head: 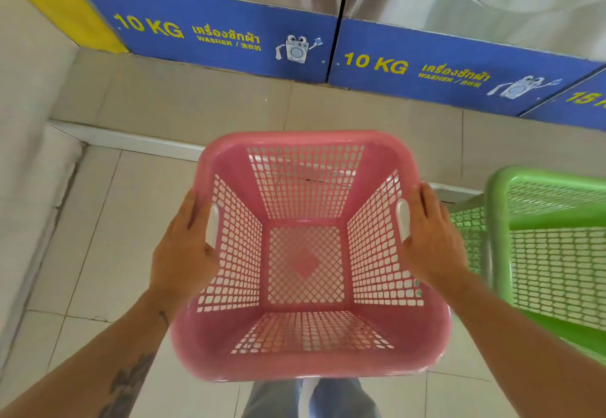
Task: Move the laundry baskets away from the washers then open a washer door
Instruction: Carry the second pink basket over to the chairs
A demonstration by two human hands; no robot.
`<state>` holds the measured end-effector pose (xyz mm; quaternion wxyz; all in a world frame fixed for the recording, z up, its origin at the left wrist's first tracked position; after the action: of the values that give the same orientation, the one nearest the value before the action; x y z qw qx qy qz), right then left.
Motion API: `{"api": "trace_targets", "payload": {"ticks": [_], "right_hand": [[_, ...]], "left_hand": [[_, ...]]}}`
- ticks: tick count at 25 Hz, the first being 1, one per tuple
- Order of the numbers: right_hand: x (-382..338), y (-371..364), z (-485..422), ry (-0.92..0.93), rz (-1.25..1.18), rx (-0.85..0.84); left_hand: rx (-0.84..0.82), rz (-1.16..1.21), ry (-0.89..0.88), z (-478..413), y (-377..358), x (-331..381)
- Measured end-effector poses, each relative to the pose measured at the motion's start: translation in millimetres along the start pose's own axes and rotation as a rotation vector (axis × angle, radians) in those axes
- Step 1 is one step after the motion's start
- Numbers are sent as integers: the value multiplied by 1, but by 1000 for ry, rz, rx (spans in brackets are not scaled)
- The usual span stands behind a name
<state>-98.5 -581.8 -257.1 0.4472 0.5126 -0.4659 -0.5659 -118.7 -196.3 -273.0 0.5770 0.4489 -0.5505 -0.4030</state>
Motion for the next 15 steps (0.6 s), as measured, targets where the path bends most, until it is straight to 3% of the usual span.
{"api": "trace_targets", "payload": {"ticks": [5, 10, 15], "right_hand": [[-31, 81, 19, 70, -29, -36], [-76, 164, 33, 279, -30, -108], [-126, 244, 77, 535, -136, -59]], "left_hand": [[77, 21, 86, 51, 81, 1], [176, 83, 445, 126, 187, 0], [322, 66, 619, 249, 271, 22]]}}
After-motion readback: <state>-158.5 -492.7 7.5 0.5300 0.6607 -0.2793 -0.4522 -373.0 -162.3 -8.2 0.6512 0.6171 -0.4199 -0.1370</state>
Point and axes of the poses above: each hand's wrist, its own z-axis away from the middle knuckle, its own y-axis out of the back of the hand, x = y × z, the point moved 10 cm from there along -z, towards the middle knuckle, and after that the axes turned 14 degrees about x, right-handed, at the moved point
